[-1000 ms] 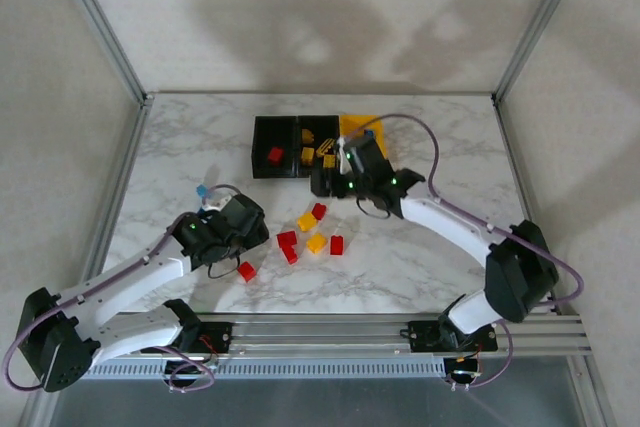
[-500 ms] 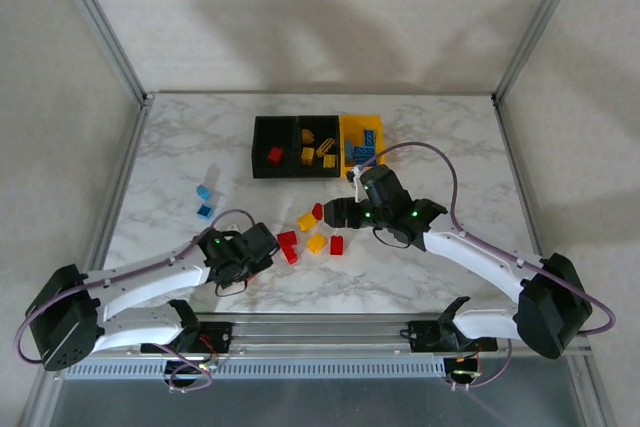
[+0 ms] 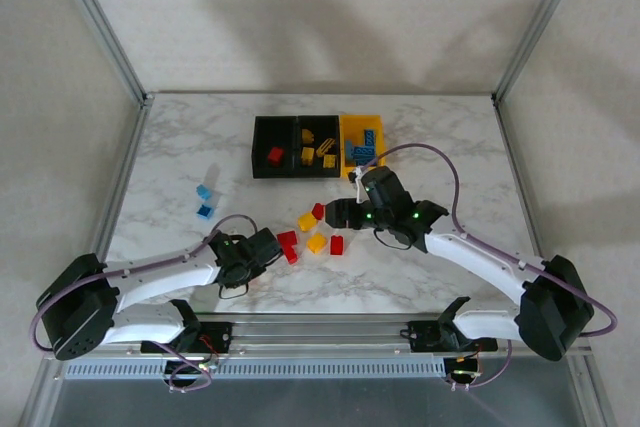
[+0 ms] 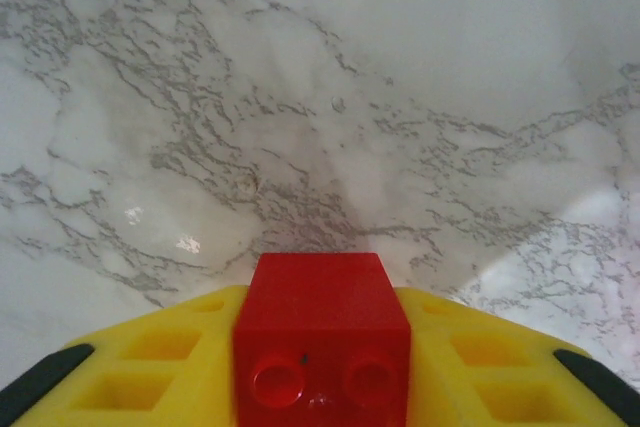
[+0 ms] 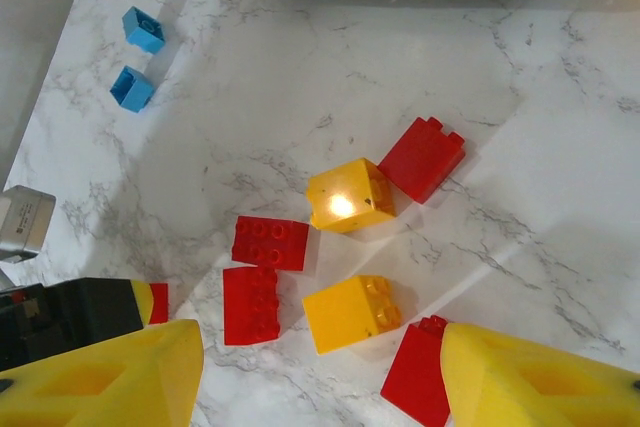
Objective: Sort the legos into containers by color
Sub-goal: Pick up the lego from the bottom-left of the table.
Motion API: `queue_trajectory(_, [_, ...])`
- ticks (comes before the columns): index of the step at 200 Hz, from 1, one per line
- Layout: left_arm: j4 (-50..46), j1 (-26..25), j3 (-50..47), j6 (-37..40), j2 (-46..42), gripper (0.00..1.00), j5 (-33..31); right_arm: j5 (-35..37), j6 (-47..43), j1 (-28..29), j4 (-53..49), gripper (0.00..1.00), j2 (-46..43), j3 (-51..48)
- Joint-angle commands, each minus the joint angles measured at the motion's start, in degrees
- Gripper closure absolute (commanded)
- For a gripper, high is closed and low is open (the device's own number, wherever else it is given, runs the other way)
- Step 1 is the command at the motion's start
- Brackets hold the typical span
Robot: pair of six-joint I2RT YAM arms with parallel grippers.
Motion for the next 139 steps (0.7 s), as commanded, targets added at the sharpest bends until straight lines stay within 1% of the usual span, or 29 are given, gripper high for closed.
queue_trajectory(1, [-0.9,0.1,2.4,0.5,0.0,0.65,-3.5,1.2,0.9,0.3,-0.8,0.36,-1.7,-0.6])
queue_trajectory(26, [-1.0,2.1,5.6,3.2,-1.2,0.67,-5.4,0.0,0.8,0.2,-0.6,0.36,-2.9,-0.9])
queue_trajectory(58, [3.7,8.1,9.9,9.7,-0.6,0.68,-4.4,-3.9,1.2,0.3,2.6,0.36,-4.0,-2.4])
queue_trajectory(90, [6.4,12.6,17.1,15.2,4.0,0.68,-5.0,-5.5,2.5,0.2,5.6,0.36,-3.9,-2.8])
queue_trajectory(113, [7.9,15.8,22.5,19.5,7.8,0.68,-5.7,-4.4,3.4,0.3,7.0,0.36,-3.2,-2.1])
queue_trajectory(139, [11.1,20.1,28.5,23.6,13.6,0.68,-3.8,-4.0,4.2,0.3,8.2,0.37,-2.2,-1.4])
